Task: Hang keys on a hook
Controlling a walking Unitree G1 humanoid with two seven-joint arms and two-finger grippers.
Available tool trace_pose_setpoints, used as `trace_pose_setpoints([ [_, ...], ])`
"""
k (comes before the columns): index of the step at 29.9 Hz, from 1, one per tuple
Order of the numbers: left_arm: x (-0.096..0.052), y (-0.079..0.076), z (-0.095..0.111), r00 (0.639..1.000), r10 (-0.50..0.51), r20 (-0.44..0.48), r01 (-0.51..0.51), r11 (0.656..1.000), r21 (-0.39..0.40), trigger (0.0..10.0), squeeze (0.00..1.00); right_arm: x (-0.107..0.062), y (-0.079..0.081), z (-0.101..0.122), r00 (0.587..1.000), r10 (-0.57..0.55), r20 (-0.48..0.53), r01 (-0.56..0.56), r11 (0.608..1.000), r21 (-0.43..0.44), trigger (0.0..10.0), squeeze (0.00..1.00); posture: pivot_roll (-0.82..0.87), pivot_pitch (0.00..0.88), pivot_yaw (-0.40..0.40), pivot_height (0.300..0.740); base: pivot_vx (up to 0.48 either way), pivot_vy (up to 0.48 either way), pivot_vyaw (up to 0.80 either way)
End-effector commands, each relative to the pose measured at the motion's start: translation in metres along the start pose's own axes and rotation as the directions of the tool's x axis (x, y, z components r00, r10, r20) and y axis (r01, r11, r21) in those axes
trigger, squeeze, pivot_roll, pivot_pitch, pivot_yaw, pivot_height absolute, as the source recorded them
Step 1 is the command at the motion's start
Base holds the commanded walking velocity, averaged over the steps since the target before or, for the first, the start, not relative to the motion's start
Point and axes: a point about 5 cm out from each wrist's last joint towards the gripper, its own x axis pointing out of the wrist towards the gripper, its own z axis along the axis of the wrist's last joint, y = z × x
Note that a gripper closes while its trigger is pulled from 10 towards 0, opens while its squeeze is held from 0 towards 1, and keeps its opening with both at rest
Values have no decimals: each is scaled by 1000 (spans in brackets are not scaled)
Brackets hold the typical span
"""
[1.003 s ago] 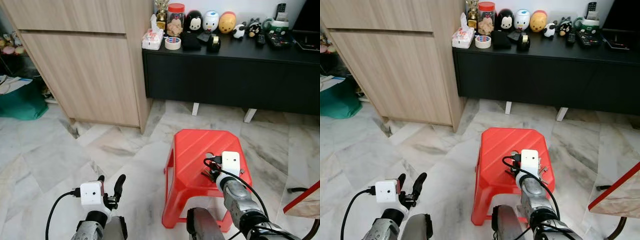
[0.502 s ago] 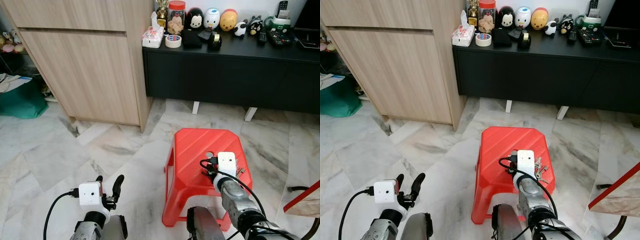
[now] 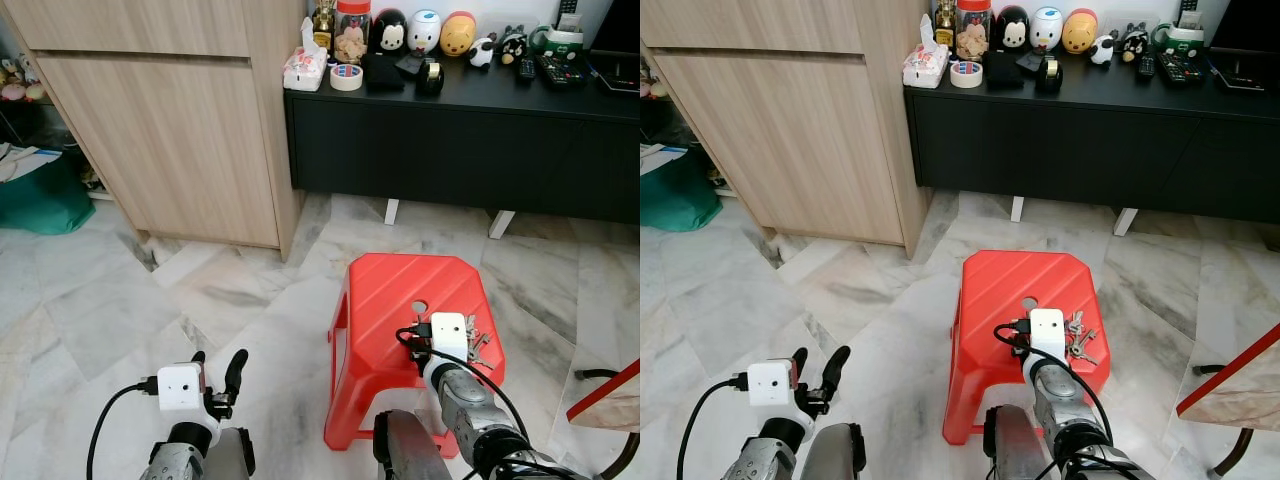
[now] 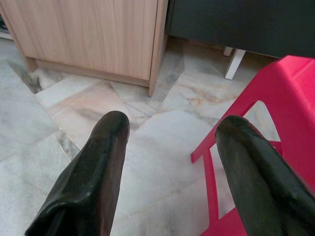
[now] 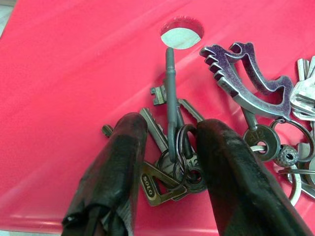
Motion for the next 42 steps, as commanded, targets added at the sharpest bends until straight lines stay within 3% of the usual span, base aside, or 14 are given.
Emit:
trace_pose_setpoints([
  [1,-2,1,-3,1000,-4,-23,4,1000,18,10000,0,0,-1,-3,1000,-9,-14,9,1000,13,0,0,117,120,-19,580,0,0,0],
  [16,-1,1,-4,1000,-6,-29,7,1000,27,10000,0,0,0,1,1000,-7,12,7,1000,26,0,0,120,117,-18,580,0,0,0],
  [30,1,1,-5,999,-8,-35,9,999,32,10000,0,0,10,8,996,54,72,-57,998,38,0,0,119,105,-17,580,0,0,0],
  [37,7,2,-5,999,-7,-37,9,999,35,10000,0,-2,18,26,971,124,206,-138,989,57,0,0,109,90,-17,580,0,0,0],
  [42,10,1,-5,999,-8,-34,9,999,34,10000,0,-2,19,31,965,127,229,-144,988,61,0,0,107,84,-19,580,0,0,0],
])
